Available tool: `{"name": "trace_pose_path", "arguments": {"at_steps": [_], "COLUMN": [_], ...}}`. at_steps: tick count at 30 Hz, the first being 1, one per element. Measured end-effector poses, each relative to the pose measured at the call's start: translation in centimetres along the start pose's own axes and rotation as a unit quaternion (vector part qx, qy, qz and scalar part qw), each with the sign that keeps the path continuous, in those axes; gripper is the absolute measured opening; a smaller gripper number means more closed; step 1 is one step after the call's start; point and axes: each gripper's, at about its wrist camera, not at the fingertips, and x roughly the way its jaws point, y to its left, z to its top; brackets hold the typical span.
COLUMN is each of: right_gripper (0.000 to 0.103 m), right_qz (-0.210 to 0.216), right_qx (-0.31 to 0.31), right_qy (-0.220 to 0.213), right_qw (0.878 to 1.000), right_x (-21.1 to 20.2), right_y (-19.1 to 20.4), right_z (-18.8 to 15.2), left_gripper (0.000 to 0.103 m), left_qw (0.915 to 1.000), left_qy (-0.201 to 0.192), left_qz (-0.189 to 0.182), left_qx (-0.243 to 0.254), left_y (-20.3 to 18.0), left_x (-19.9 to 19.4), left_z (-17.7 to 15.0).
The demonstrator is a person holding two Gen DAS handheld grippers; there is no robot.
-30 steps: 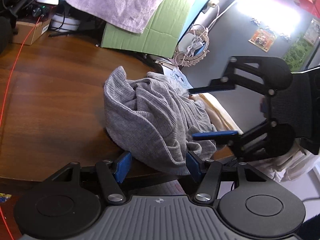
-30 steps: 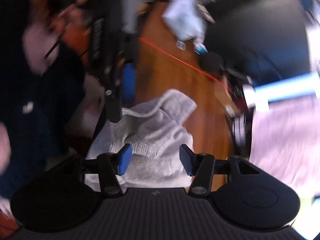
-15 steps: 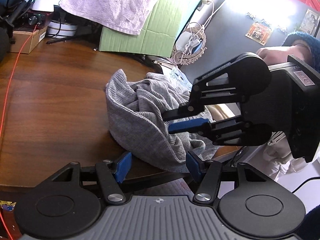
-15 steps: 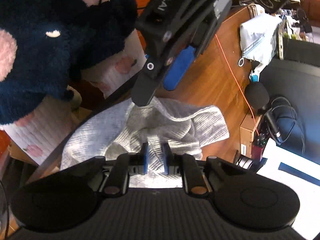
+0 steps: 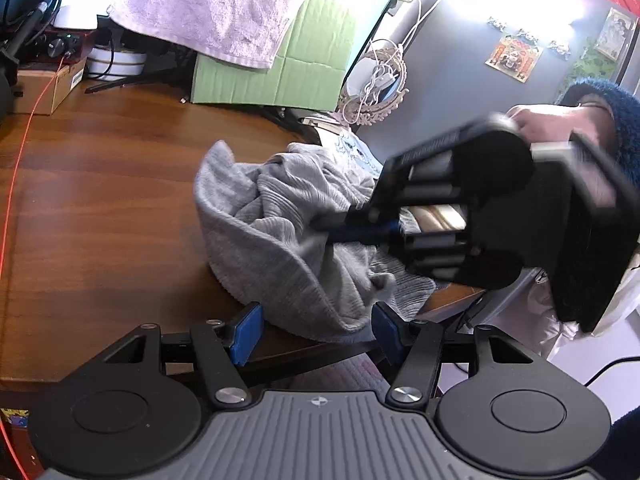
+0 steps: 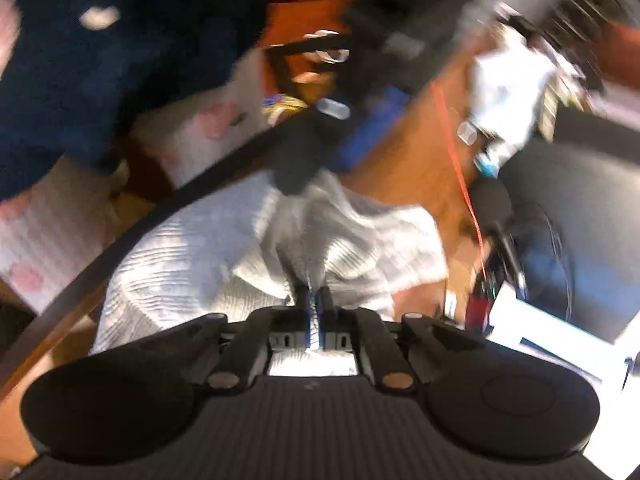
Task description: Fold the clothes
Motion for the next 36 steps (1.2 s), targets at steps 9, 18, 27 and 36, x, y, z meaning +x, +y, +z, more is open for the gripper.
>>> {"name": "trace_pose_path", "arguments": {"at_steps": [9, 18, 27, 36], "right_gripper": [0.003, 0.003, 0.003, 0.003], "right_qz": [-0.046, -0.077, -0.136, -0.136], "right_qx": [0.291, 0.448, 0.408, 0.402], "right_qy": [0.019, 0.018, -0.029, -0.045], "right_qw": [0.956, 0.891, 0.902, 0.905], "right_x": [-3.9, -6.1, -8.2, -9.2], "right_y": [-3.9, -0.4, 1.4, 1.8], "right_z": [-6.5, -11.1, -7.3, -5.4], "left_gripper": [0.058, 0.058, 0.061, 0.010], "left_qw": [0.9955, 0.9936, 0.9833, 0.9733], "left_qy": [-0.043, -0.003, -0.030, -0.052], "left_qz": [-0.033, -0.112, -0.133, -0.158], "left_qx": [0.077, -0.011, -0.120, -0.159], "left_y": [-3.1, -2.5, 0.2, 2.9], "left_x": [1.7, 6.6, 5.7, 5.2], "left_z": [4.3, 5.9, 7.4, 5.1]}}
